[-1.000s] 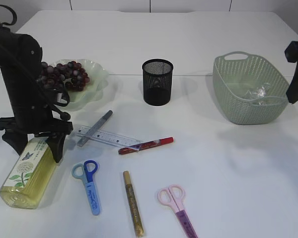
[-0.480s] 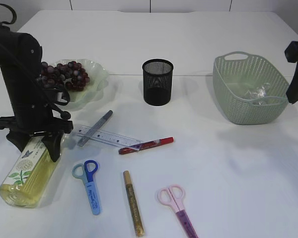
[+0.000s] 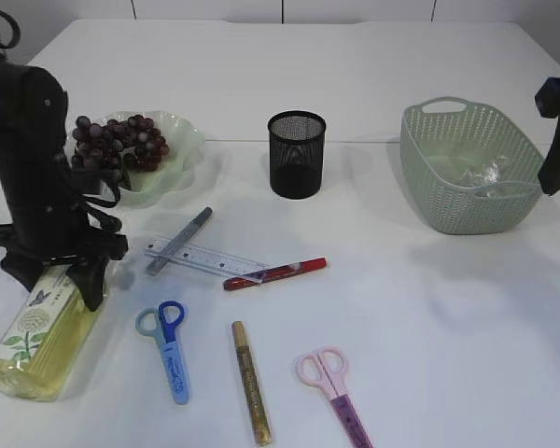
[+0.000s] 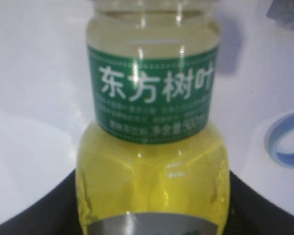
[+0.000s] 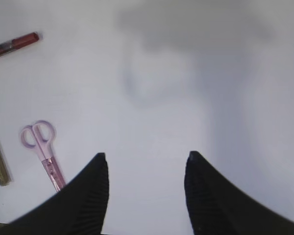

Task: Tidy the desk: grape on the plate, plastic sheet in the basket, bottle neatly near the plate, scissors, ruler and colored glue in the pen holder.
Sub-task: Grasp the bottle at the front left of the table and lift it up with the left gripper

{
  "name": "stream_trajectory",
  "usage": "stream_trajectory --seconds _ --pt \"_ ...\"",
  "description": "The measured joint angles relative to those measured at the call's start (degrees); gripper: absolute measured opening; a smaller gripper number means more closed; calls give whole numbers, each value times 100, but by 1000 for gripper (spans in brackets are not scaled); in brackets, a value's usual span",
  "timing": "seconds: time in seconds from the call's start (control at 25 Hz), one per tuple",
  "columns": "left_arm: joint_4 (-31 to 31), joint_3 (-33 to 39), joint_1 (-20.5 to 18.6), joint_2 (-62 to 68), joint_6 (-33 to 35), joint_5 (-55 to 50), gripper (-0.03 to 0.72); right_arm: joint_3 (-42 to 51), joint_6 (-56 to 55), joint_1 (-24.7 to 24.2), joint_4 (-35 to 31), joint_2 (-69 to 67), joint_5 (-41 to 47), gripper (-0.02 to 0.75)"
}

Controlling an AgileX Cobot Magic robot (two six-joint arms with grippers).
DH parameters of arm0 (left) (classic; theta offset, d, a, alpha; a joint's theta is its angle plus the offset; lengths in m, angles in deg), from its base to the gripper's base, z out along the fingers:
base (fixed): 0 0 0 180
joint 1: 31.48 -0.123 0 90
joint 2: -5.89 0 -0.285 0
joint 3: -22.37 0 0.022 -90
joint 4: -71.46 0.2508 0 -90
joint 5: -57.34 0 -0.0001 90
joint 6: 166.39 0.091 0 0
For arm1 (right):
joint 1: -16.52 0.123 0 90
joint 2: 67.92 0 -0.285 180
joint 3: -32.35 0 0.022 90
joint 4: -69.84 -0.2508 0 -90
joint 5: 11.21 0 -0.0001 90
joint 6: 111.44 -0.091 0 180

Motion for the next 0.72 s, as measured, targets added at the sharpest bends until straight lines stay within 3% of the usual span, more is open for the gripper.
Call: stream_trajectory --seconds 0.52,0.72 --pt "57 2207 0 -3076 -47 2288 427 0 0 0 0 0 0 405" --pt "94 3234 -73 -4274 -429 3813 427 0 0 0 0 0 0 405"
